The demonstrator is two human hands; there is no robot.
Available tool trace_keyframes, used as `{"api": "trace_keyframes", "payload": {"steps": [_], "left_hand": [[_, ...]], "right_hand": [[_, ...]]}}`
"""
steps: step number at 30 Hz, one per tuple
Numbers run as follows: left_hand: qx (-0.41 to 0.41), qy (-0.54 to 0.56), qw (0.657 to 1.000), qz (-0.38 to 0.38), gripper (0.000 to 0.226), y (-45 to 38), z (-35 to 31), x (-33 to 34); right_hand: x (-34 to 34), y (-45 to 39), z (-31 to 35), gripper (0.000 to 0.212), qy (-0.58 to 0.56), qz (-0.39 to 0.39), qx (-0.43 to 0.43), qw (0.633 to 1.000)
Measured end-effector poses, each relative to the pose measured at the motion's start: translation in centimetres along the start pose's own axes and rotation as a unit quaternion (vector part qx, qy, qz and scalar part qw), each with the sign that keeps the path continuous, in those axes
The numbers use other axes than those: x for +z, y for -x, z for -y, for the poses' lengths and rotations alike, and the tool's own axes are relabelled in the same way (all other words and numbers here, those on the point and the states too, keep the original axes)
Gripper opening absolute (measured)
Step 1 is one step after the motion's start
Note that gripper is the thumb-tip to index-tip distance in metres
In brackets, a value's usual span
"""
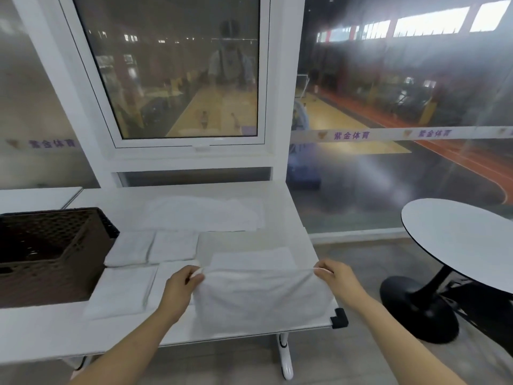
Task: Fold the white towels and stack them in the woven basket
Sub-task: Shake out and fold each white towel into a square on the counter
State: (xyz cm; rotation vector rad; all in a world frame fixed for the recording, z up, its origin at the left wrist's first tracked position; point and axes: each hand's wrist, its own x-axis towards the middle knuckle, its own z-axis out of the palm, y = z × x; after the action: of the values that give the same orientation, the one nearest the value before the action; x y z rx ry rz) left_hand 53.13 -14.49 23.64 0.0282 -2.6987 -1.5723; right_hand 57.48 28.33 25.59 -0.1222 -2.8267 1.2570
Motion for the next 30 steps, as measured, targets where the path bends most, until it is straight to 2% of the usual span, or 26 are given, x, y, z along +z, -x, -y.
{"api": "trace_keyframes", "payload": {"steps": [10, 24, 27, 30], "left_hand": [[-0.045, 0.020, 0.999, -0.013, 0.012, -2.4, 1.6, 1.8], [-0.150, 0.042, 0.988, 0.001, 0.017, -16.4, 8.9, 5.7], [-0.161, 0.034, 0.986, 0.007, 0.019, -18.6, 10.7, 6.4], [-0.169, 0.041, 0.985, 0.012, 0.015, -20.8, 11.3, 7.1]], "right_hand": [[2.1, -4.3, -0.8, 0.015, -0.021, 0.002, 0.036, 0.999], [10.4, -19.5, -3.9, 0.016, -0.045, -0.017, 0.139, 0.989], [12.4, -21.6, -5.0, 0.020, -0.041, -0.021, 0.147, 0.988], [13.1, -23.5, -5.1, 0.014, -0.021, -0.045, 0.136, 0.989]]}}
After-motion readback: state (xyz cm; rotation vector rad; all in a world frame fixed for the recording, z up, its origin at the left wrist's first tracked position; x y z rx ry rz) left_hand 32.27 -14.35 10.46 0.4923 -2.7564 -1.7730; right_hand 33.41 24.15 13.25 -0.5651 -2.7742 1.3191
